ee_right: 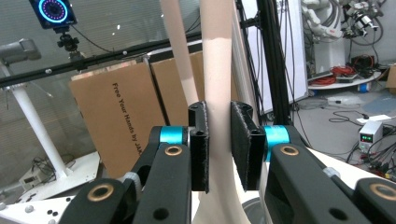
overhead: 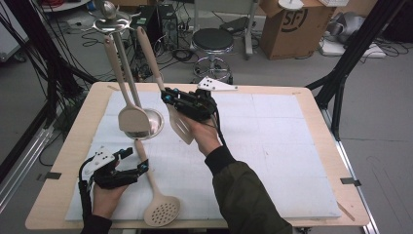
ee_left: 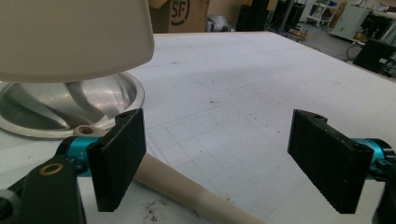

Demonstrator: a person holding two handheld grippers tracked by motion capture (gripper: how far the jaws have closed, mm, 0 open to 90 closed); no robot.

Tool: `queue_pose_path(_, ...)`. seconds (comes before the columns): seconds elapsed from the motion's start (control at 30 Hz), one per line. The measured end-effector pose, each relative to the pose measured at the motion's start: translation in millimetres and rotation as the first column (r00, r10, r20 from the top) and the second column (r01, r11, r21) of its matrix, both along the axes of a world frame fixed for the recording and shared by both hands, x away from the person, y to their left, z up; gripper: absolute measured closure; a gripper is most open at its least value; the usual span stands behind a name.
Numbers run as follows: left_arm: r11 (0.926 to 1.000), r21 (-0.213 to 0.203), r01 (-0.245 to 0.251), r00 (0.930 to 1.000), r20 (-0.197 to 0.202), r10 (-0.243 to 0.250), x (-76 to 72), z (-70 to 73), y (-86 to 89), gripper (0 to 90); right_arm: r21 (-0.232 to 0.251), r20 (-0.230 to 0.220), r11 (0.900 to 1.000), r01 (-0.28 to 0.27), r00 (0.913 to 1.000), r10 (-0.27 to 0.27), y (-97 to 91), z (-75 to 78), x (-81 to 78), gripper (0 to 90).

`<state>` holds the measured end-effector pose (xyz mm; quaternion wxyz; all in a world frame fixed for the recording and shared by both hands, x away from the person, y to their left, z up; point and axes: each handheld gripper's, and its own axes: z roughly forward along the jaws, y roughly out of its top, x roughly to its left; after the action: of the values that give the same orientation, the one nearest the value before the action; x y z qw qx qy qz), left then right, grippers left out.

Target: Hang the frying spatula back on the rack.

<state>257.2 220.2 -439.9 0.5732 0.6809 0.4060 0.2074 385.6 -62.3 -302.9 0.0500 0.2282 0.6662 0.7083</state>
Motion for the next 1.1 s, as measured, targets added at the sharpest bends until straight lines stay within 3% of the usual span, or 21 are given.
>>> queue_pose_path(1.1, 0.9999, -0.007, -0.008, 1.0000, -0.003, 0.008, -1.9, 0.2, 4.3, 19.9, -0.028, -0.025, 0.9994, -0.021, 0.9995, 0.020, 21.9, 2.0, 13.2, 78.2)
